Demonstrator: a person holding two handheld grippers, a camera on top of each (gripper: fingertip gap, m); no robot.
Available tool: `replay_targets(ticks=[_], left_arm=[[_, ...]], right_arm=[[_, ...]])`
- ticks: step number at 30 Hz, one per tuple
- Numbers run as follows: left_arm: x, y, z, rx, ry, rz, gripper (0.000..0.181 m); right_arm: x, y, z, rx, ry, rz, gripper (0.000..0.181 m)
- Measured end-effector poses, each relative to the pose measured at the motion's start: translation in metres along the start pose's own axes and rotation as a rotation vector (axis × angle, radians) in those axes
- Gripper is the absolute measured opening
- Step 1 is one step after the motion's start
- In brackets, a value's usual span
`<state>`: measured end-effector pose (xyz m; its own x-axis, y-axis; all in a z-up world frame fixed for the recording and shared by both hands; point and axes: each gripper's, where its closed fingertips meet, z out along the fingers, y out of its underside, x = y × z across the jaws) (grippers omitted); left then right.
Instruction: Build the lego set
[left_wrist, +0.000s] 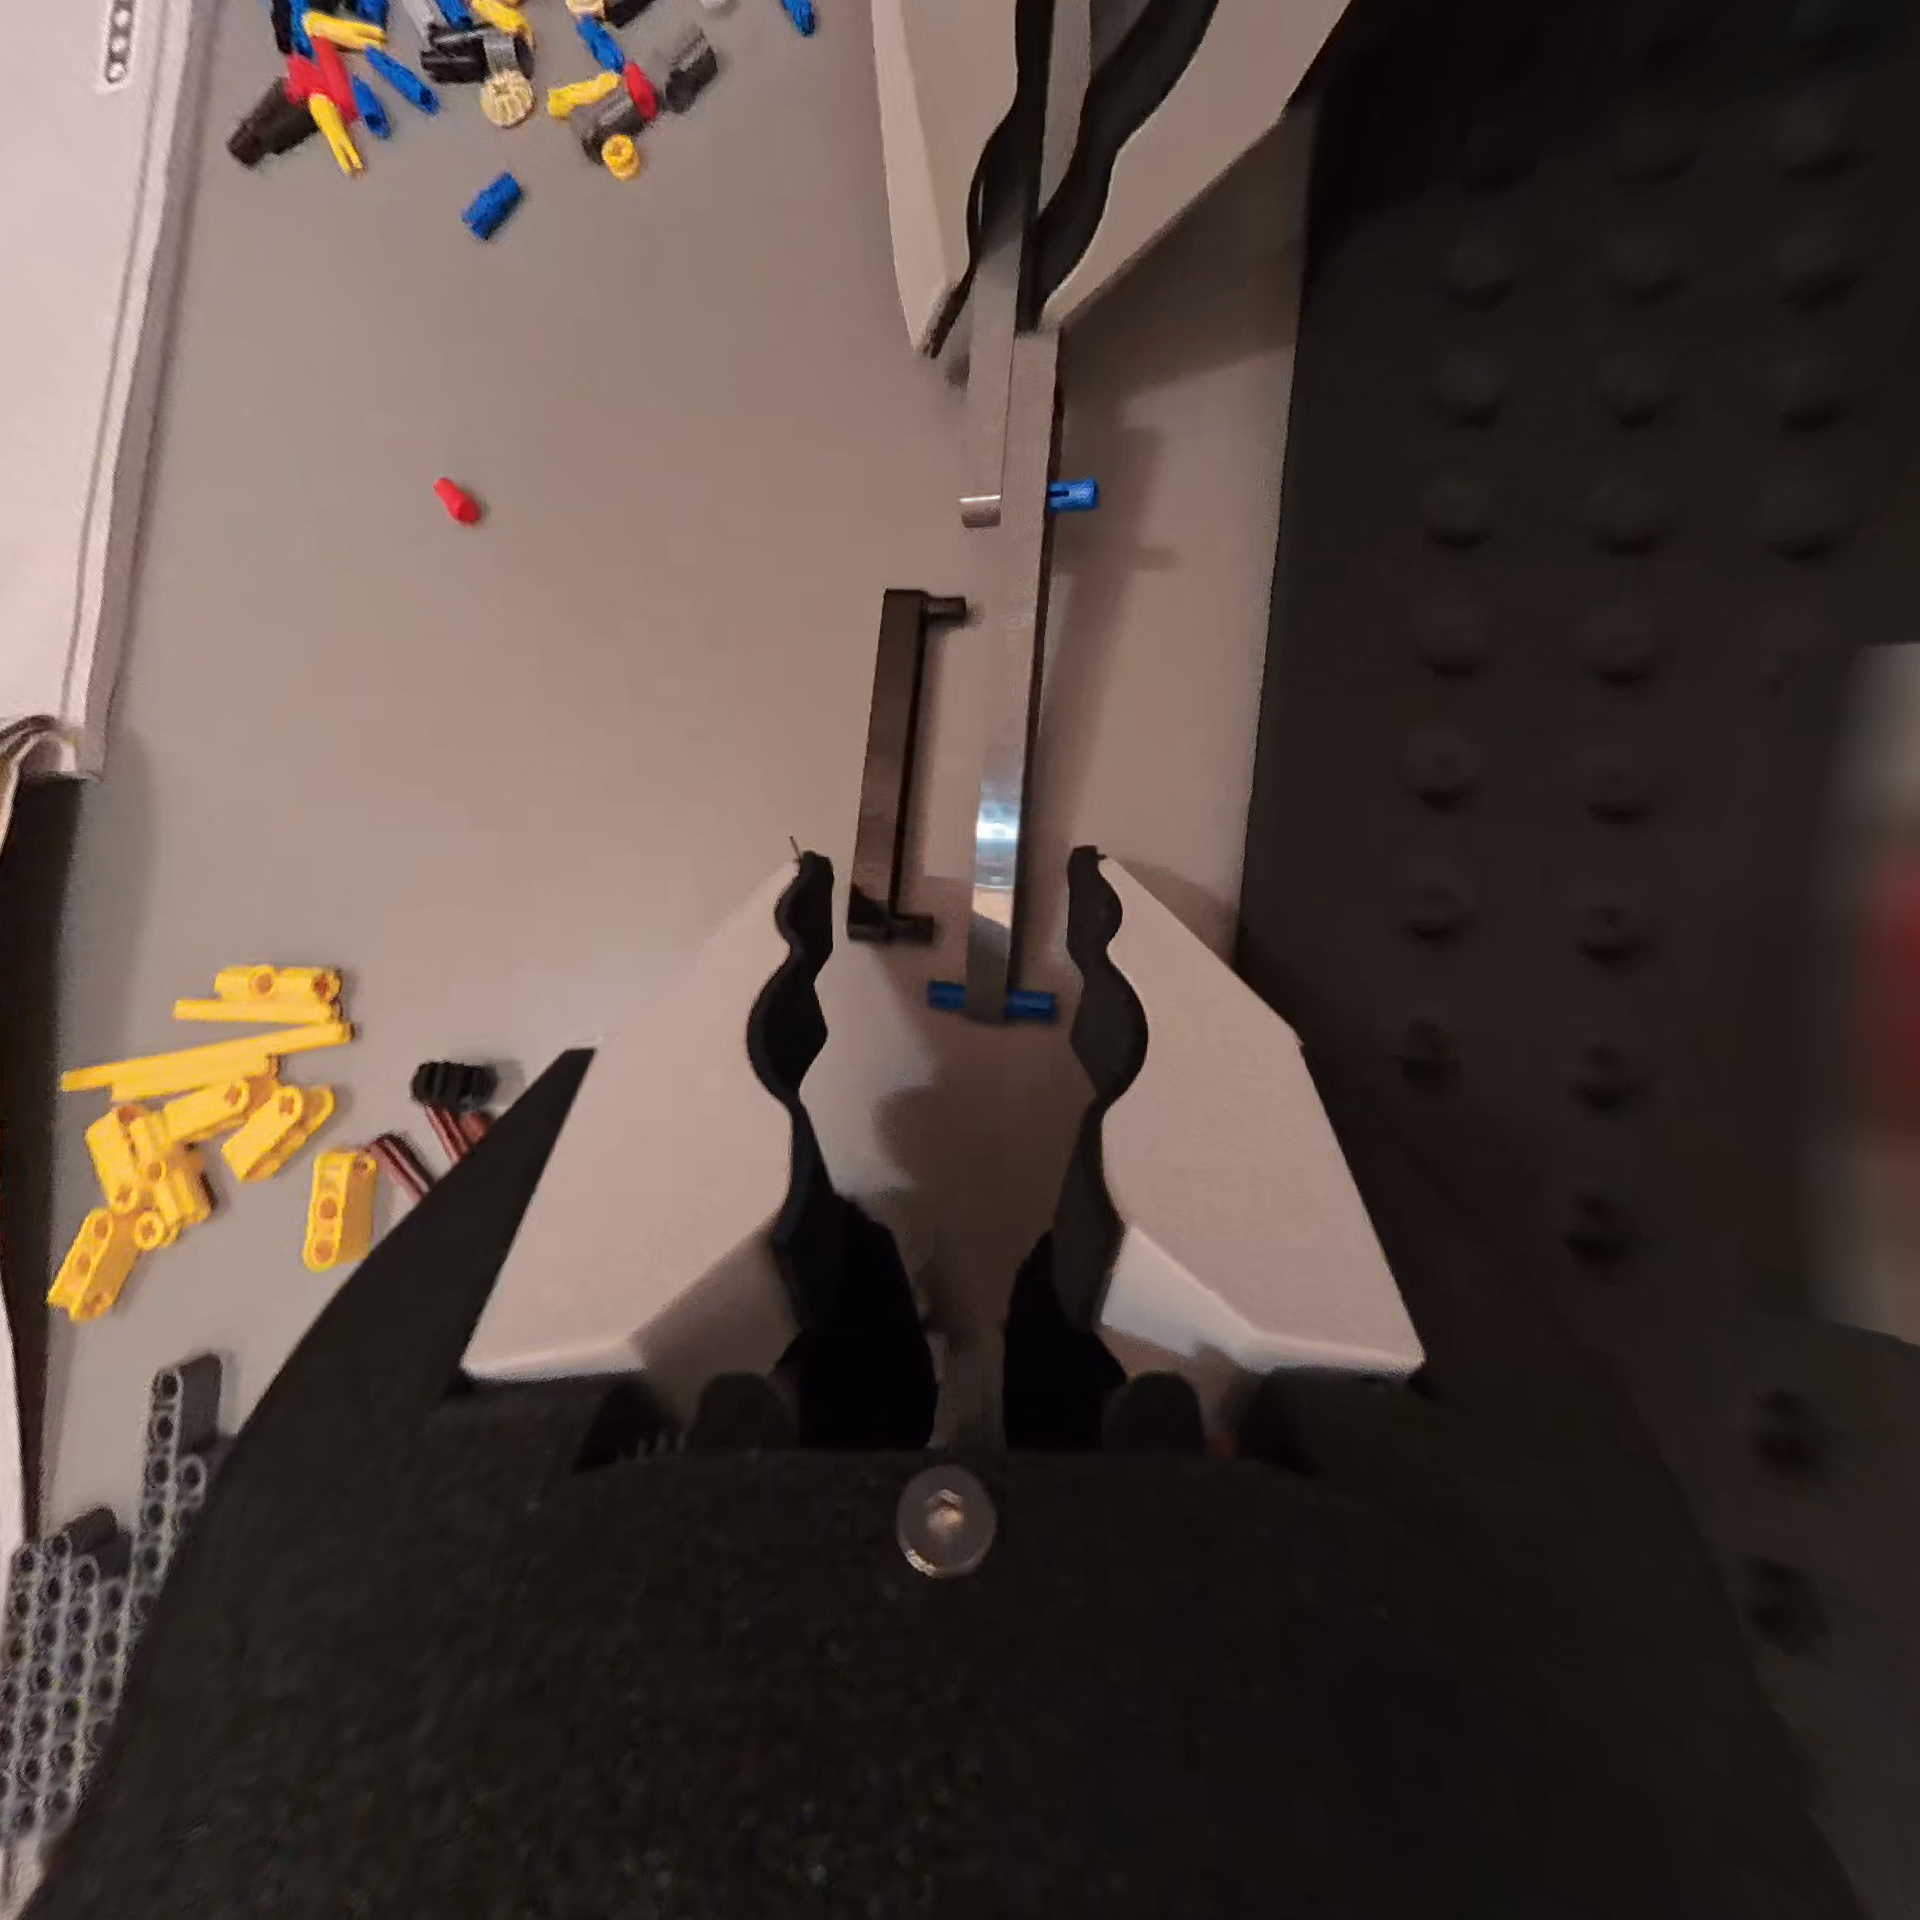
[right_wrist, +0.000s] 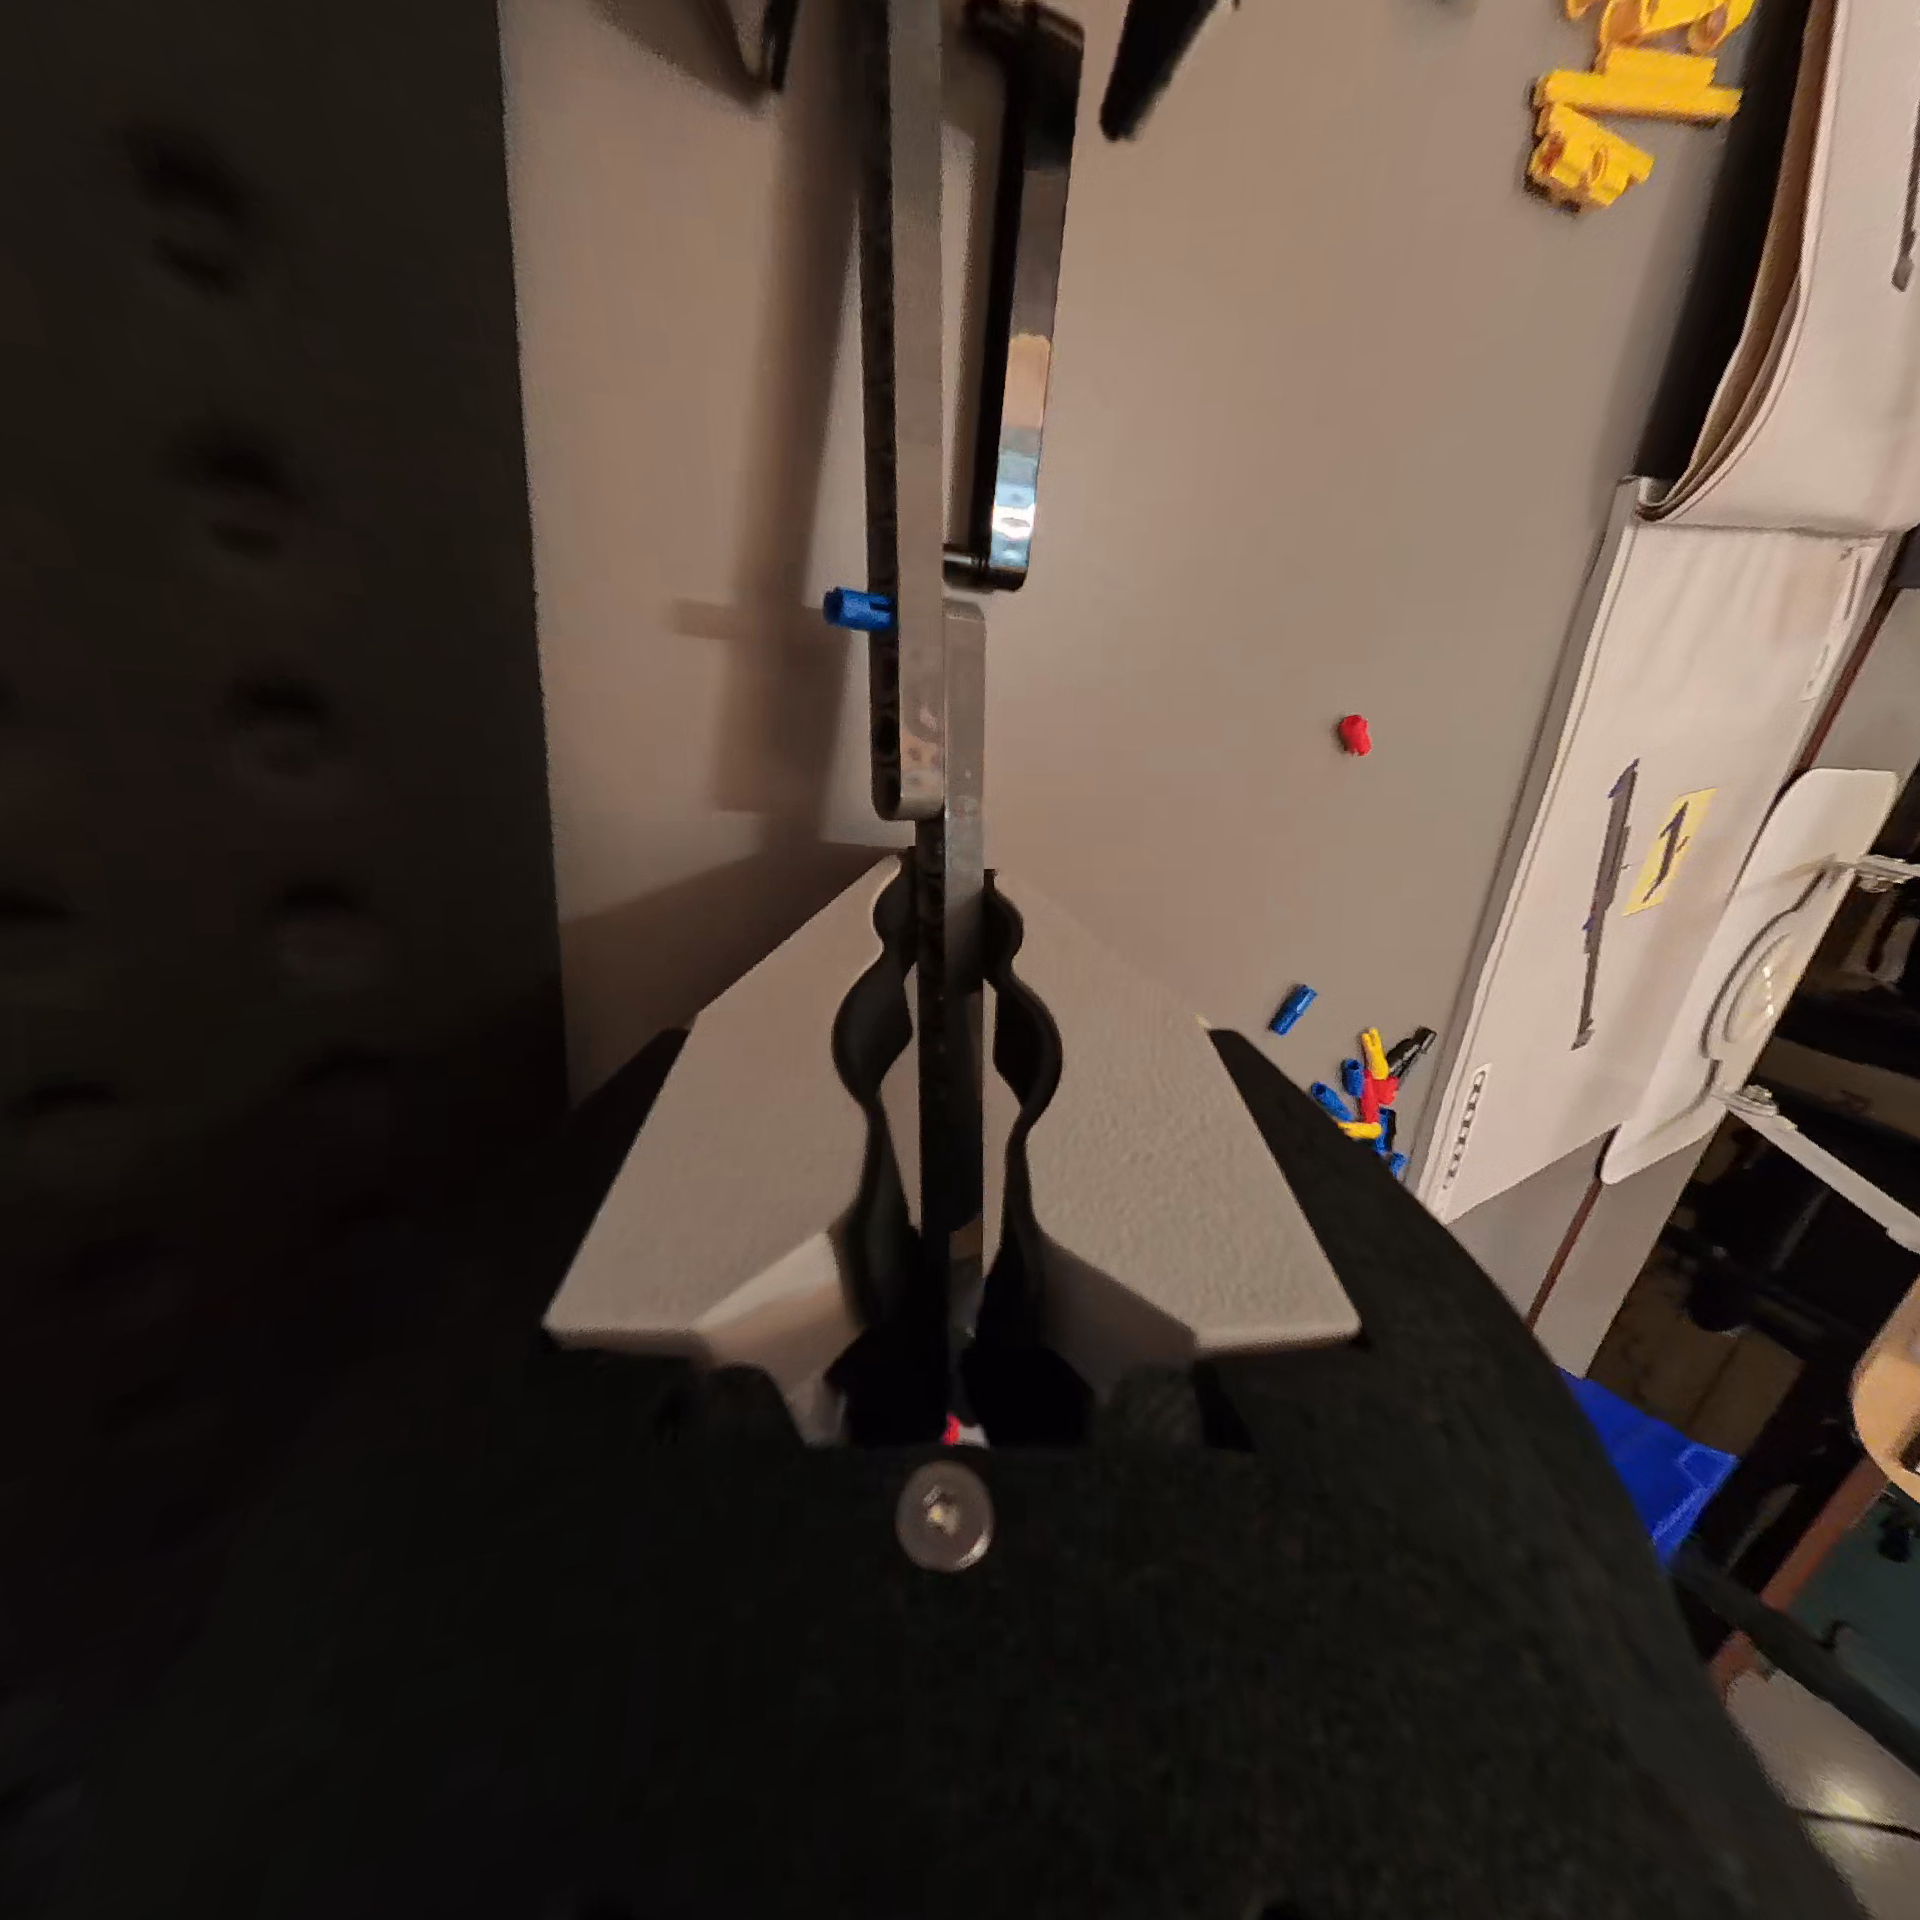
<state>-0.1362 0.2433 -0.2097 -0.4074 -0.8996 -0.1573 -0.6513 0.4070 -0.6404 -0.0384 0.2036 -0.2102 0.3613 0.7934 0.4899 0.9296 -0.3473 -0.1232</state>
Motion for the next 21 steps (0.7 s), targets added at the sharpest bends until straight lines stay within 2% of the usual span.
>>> replay_targets(ticks=[3, 7, 15, 17, 19, 21], left_arm=[[-0.005, -0.004, 0.006, -0.014, 0.024, 0.004, 0.041], [0.001, -0.007, 0.011, -0.025, 0.127, -0.053, 0.028], [-0.001, -0.009, 0.013, -0.007, 0.175, -0.121, 0.02], [-0.001, -0.009, 0.013, -0.006, 0.177, -0.133, 0.021], [-0.003, -0.008, 0.012, -0.013, 0.155, -0.133, 0.033], [-0.004, -0.008, 0.006, 0.005, 0.113, -0.102, 0.033]], right_arm=[[0.0, 0.004, 0.0, -0.028, 0.022, -0.056, 0.009], [-0.002, 0.002, -0.002, -0.022, 0.008, -0.094, 0.011], [-0.007, 0.005, -0.011, -0.028, -0.09, -0.115, 0.037], [-0.011, -0.007, -0.018, 0.041, -0.154, -0.05, 0.038], [-0.01, -0.026, -0.024, 0.144, -0.209, 0.059, 0.037], [-0.006, -0.038, -0.026, 0.22, -0.224, 0.158, 0.037]])
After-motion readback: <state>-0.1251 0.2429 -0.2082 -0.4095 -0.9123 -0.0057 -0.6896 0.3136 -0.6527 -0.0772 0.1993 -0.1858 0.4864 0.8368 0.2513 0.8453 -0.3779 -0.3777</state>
